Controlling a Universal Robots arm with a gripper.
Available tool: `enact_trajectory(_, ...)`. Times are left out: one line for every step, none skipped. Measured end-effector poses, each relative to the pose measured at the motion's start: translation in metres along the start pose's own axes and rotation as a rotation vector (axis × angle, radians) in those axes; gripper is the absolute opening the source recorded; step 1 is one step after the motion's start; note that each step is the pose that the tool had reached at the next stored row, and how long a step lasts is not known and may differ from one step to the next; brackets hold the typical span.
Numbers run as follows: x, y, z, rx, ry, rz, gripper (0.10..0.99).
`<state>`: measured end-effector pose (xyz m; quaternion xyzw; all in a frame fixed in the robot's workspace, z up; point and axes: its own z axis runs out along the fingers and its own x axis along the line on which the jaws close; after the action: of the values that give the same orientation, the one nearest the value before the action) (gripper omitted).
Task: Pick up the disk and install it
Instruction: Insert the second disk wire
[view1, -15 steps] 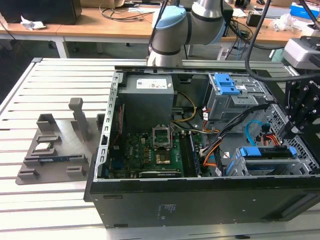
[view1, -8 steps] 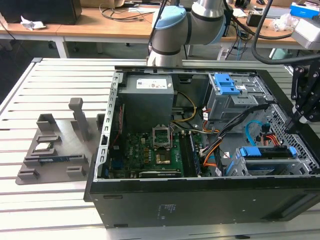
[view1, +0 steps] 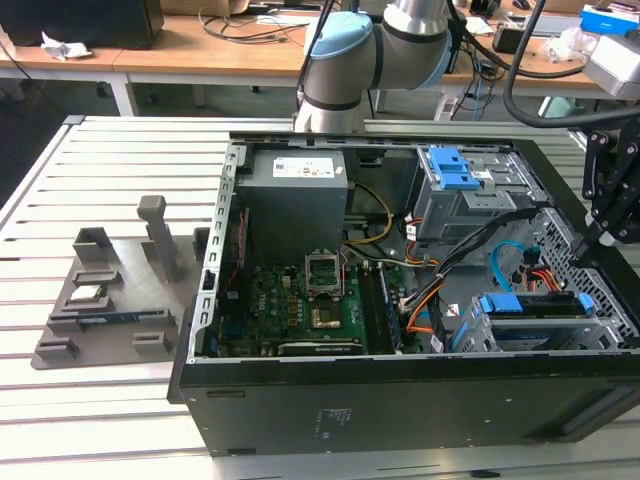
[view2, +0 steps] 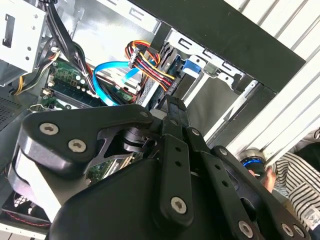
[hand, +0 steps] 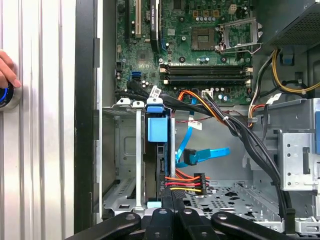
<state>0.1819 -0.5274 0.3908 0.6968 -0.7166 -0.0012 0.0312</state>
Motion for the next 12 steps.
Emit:
enact_trajectory(0.0000,0.0000,-0.0001,0.000,0.0000,0.000,0.106)
enact_trajectory(0.0000,0.0000,-0.0002,0.000,0.0000,0.000,0.106)
enact_trajectory(0.0000,0.0000,-0.0002,0.000,0.0000,0.000,0.106)
enact_trajectory(0.0000,0.0000,-0.0003,0.000,-0.0001,0.000,0.106)
enact_trajectory(0.0000,0.0000,-0.0004,0.000,0.0000,0.000,0.106)
enact_trajectory(0.0000,0.0000,-0.0005,0.000,0.0000,0.000,0.114)
enact_trajectory(0.0000,0.0000,-0.0006,0.000,0.0000,0.000,0.235)
enact_trajectory(0.0000,0.0000,-0.0007,0.000,0.0001,0.000,0.235)
enact_trajectory(0.0000,0.0000,-0.0007,0.000,0.0000,0.000,0.294)
enact_trajectory(0.0000,0.0001,-0.0008,0.000,0.0000,0.000,0.361)
enact_trajectory(0.0000,0.0000,-0.0009,0.000,0.0002,0.000,0.361)
enact_trajectory(-0.0002,0.0001,-0.0009,0.000,0.0005,-0.001,0.361)
